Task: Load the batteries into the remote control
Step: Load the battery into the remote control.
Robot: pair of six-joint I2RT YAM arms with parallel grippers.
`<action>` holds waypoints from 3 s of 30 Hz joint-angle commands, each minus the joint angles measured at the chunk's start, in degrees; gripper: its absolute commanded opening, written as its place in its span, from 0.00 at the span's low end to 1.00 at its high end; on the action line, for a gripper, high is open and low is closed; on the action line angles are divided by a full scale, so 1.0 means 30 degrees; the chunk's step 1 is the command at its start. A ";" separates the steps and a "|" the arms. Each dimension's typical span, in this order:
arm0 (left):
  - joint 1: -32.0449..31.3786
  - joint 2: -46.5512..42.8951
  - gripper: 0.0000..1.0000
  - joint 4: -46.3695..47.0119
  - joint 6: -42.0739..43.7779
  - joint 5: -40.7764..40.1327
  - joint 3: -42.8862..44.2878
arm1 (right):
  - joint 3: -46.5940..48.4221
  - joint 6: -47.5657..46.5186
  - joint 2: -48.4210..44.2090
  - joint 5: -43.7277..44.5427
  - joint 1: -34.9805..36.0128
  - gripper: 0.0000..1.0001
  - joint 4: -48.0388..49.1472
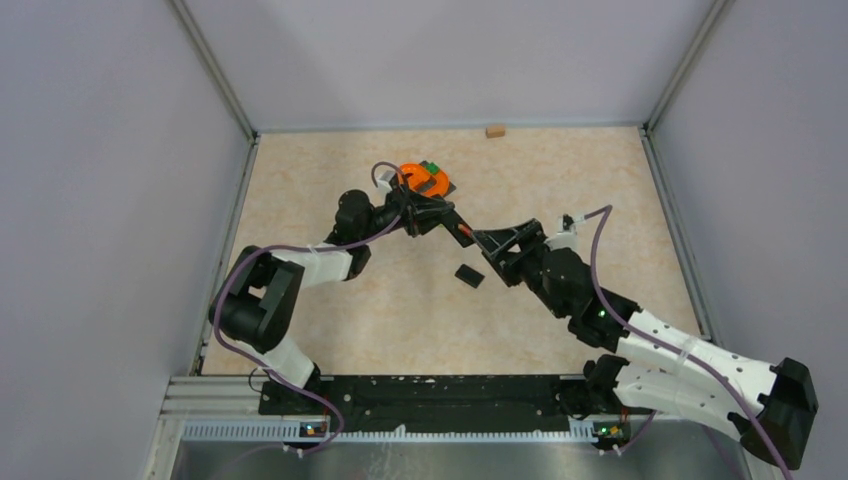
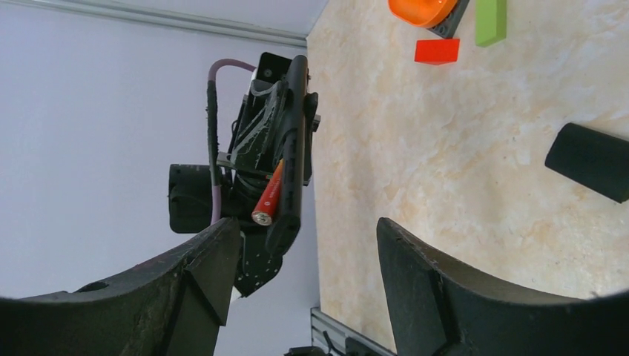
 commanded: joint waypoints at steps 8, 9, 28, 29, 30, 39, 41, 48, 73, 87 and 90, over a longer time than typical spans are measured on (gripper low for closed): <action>0.0071 -0.0086 0.00 0.4228 -0.3690 0.0286 -0.0420 | -0.0570 -0.1389 -0.0573 -0.0108 0.0200 0.60 0.5336; 0.0083 -0.0072 0.00 0.4228 -0.3694 0.0276 -0.0405 | -0.0544 -0.1374 -0.0510 -0.0104 0.0204 0.59 0.5290; 0.0041 0.0425 0.00 0.5254 -0.4521 0.0326 -0.0504 | 0.0000 -0.2033 0.0130 -0.0794 0.0210 0.51 0.4919; 0.0036 0.0435 0.00 0.5227 -0.4515 0.0322 -0.0521 | 0.0054 -0.2095 0.0207 -0.0845 0.0198 0.52 0.4952; 0.0031 0.0400 0.00 0.5224 -0.4515 0.0310 -0.0531 | 0.0098 -0.2122 0.0287 -0.0943 0.0213 0.53 0.4957; 0.0026 0.0320 0.00 0.5303 -0.4485 0.0418 -0.0552 | 0.0377 -0.1892 0.0556 -0.0922 0.0075 0.51 0.4528; 0.0026 0.0271 0.00 0.5340 -0.4445 0.0444 -0.0540 | 0.0416 -0.1675 0.0556 -0.0957 -0.0010 0.51 0.4278; 0.0000 0.0018 0.00 0.5370 -0.4036 0.0670 -0.0343 | 0.0775 -0.0263 0.0717 -0.1272 -0.0539 0.46 0.2713; -0.0179 -0.2192 0.00 0.3847 0.0195 0.1224 0.1251 | 0.2373 0.2558 0.2283 -0.1982 -0.1503 0.21 -0.3806; -0.0179 -0.3183 0.00 0.1598 0.3323 0.2049 0.1868 | 0.3262 0.3549 0.3456 -0.1169 -0.1616 0.15 -0.6689; -0.0176 -0.3704 0.00 -0.0576 0.5188 0.2041 0.2256 | 0.3754 0.3613 0.3860 -0.1069 -0.1693 0.18 -0.7852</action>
